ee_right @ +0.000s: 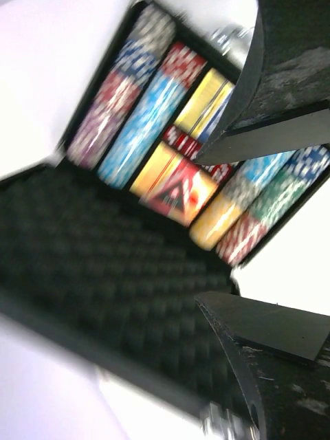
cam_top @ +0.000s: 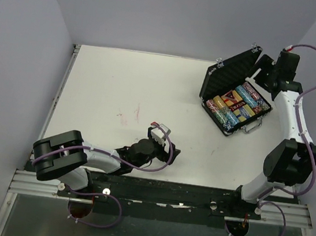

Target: Pack up texas hold em set

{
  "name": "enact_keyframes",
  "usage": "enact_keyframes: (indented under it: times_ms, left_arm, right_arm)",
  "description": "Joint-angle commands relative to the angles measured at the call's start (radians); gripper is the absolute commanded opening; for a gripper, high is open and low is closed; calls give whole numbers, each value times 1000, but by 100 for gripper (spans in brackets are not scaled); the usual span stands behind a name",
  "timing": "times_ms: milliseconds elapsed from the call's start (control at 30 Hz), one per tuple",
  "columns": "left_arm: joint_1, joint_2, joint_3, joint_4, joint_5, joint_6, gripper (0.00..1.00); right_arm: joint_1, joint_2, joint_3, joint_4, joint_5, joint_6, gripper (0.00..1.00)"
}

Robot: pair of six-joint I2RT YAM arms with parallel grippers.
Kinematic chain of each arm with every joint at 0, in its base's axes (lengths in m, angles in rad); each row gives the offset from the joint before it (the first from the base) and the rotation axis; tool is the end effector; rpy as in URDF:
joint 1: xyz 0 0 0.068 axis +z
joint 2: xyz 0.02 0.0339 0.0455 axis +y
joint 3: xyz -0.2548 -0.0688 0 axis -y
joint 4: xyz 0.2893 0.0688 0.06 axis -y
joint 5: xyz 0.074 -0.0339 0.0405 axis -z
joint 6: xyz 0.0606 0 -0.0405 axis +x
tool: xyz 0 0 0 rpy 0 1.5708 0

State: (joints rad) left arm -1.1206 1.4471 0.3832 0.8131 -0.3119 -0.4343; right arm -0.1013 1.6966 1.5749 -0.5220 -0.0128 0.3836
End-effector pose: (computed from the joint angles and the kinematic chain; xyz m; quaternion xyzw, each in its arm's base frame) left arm 0.1512 -0.2701 0.1099 0.1729 0.7669 -0.3374 0.5177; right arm 0.4518 -0.0451 0.3099 0.2120 0.8690 0.0686 0.4419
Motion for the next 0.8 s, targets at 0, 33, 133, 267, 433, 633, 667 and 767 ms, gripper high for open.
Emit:
enact_keyframes:
  times_ms: [0, 33, 133, 267, 433, 633, 667, 767]
  left_arm:
    - [-5, 15, 23, -6, -10, 2, 95]
    - [-5, 15, 23, -6, -10, 2, 95]
    - [-4, 13, 22, -9, -13, 0, 95]
    - [-5, 12, 26, -17, -12, 2, 95]
    - [-5, 13, 26, -17, -12, 2, 95]
    - [-4, 13, 28, -20, -13, 2, 95]
    - [-5, 13, 28, -20, -15, 2, 95]
    - [-4, 15, 28, -20, -13, 2, 95]
  right_arm:
    - [26, -28, 37, 227, -252, 67, 82]
    - [32, -15, 51, 255, -291, 77, 81]
    - [52, 21, 83, 367, -374, 110, 81]
    - [92, 92, 115, 488, -443, 114, 81]
    - [141, 202, 253, 458, -461, 71, 81]
    - [161, 310, 404, 286, -368, 0, 81]
    - [163, 322, 433, 240, -339, -15, 81]
    - [163, 357, 474, 134, -296, -35, 81]
